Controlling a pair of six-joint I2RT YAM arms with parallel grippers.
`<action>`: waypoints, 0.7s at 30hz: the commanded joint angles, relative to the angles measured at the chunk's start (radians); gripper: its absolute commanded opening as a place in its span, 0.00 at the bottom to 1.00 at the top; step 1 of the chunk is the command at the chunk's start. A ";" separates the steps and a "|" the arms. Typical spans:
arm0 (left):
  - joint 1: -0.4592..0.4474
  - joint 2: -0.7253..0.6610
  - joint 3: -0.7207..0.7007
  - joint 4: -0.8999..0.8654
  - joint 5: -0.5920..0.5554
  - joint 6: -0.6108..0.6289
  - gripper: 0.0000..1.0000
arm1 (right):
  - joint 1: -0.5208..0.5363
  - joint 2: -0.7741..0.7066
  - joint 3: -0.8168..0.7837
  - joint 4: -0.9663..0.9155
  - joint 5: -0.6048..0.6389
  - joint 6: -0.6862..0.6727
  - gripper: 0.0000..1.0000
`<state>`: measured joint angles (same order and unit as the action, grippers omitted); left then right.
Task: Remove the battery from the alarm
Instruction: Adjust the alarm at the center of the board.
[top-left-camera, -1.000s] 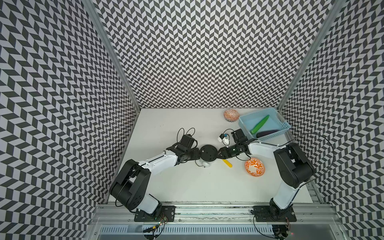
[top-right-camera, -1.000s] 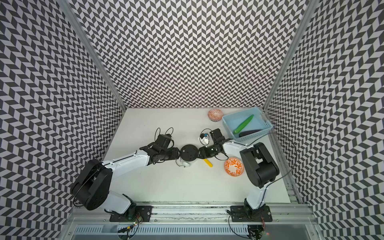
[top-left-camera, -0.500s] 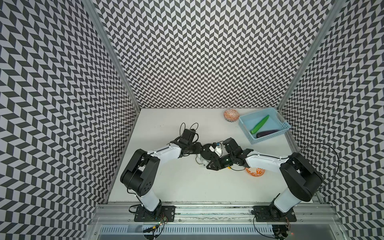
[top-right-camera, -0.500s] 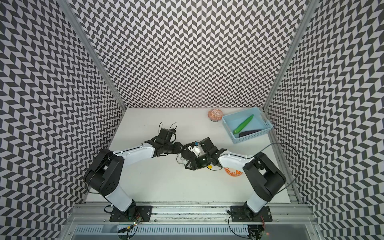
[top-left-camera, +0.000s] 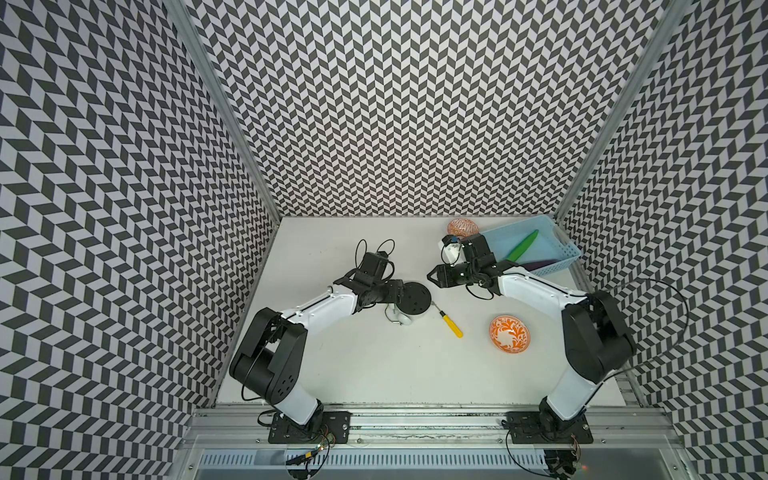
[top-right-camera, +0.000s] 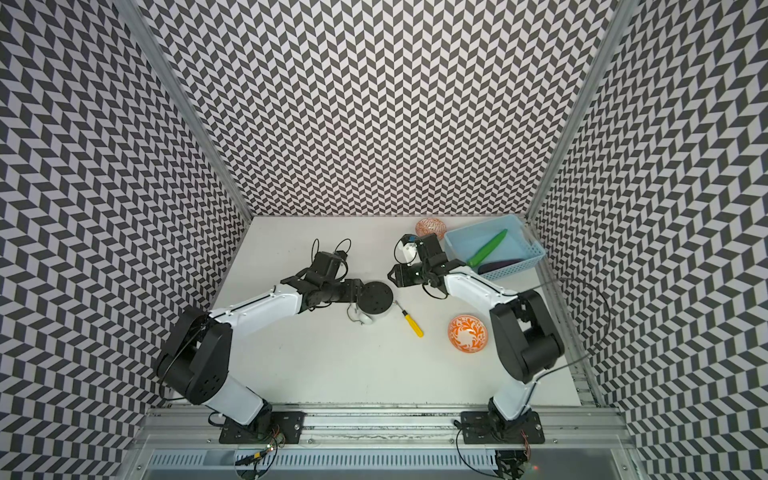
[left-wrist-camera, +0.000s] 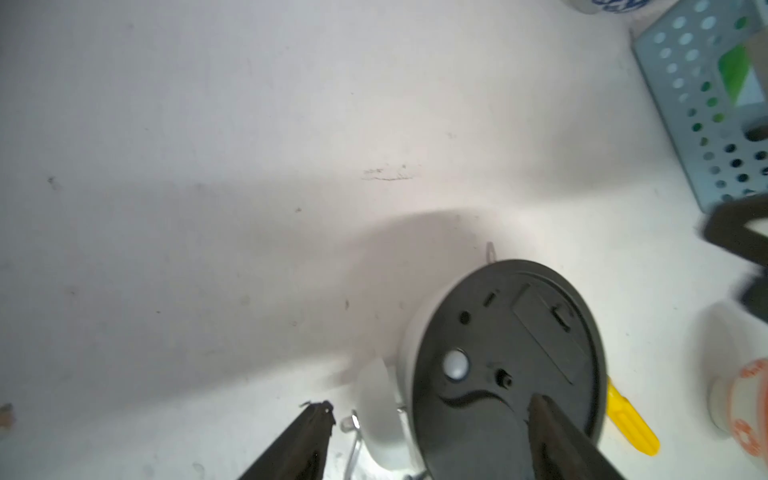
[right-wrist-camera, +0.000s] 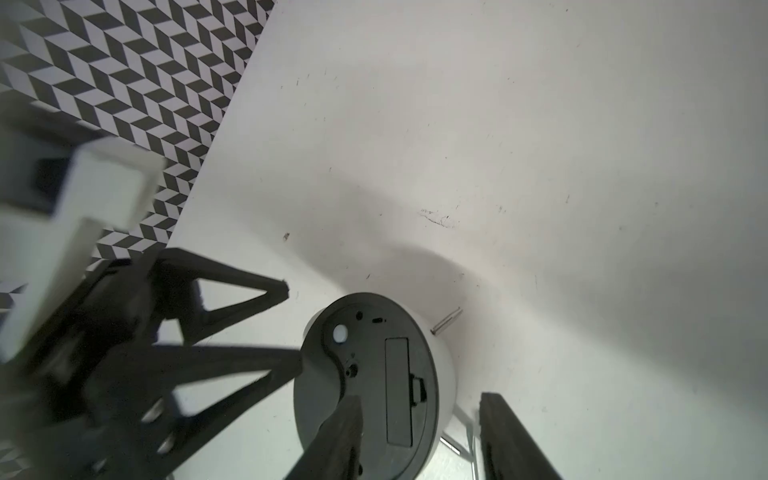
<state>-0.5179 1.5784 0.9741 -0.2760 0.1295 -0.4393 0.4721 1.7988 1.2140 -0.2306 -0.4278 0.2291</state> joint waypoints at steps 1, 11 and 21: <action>-0.021 0.016 -0.023 -0.006 0.042 -0.062 0.76 | 0.011 0.090 0.036 0.017 -0.086 -0.029 0.48; -0.026 0.110 0.012 -0.015 0.056 -0.024 0.65 | 0.026 0.076 -0.076 0.070 -0.229 -0.010 0.44; -0.021 0.134 0.034 -0.033 0.055 0.024 0.64 | 0.062 -0.102 -0.202 0.061 0.042 0.082 0.51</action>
<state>-0.5362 1.6947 0.9970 -0.2749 0.1772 -0.4438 0.5182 1.7702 0.9955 -0.1722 -0.5423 0.2943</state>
